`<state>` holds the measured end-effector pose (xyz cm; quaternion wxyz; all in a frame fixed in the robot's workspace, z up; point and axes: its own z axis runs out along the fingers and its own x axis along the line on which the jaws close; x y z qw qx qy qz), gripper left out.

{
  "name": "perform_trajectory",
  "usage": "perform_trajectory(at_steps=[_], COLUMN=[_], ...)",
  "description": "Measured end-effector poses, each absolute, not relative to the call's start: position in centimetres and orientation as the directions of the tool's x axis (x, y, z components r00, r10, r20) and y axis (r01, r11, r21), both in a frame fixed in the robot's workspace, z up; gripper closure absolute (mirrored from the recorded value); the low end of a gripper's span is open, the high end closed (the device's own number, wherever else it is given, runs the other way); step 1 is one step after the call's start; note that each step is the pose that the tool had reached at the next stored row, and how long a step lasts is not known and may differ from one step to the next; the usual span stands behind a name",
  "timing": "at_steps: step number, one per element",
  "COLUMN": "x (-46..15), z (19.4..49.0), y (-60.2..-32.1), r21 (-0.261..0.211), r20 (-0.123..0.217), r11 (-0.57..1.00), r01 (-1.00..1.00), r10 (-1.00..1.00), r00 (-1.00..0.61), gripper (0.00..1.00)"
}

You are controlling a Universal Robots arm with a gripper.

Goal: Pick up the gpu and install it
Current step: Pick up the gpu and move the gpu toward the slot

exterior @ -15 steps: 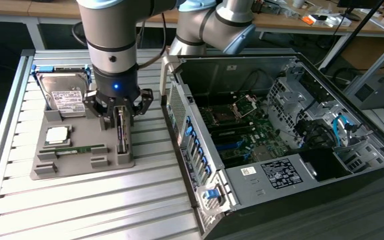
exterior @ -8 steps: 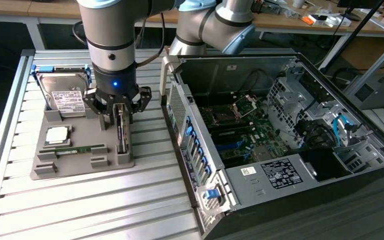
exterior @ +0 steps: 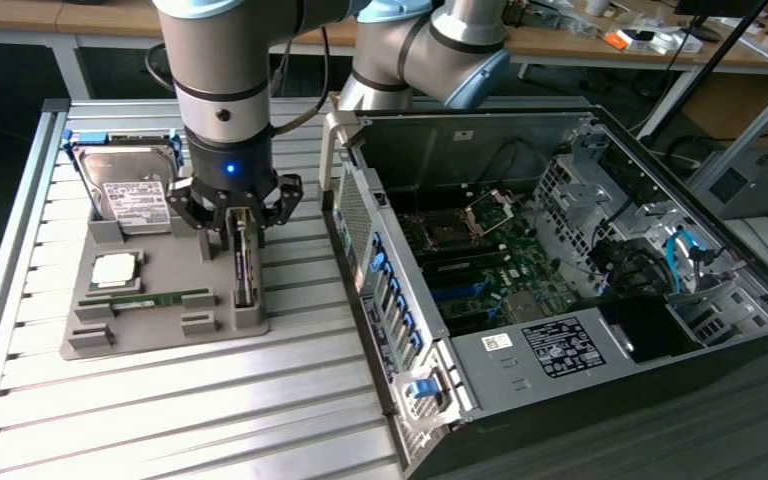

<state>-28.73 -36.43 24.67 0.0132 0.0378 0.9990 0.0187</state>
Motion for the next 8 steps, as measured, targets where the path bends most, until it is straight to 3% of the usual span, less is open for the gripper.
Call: perform_trajectory(at_steps=[3,8], x=[-28.73,-28.73], z=[24.67,24.67], y=[-36.43,-36.43], r21=[0.038,0.038], r20=[-0.025,-0.025], r11=[0.996,0.996], r01=[0.075,0.075], r10=[0.076,0.076], r00=[-0.997,-0.997], gripper=[0.72,0.73])
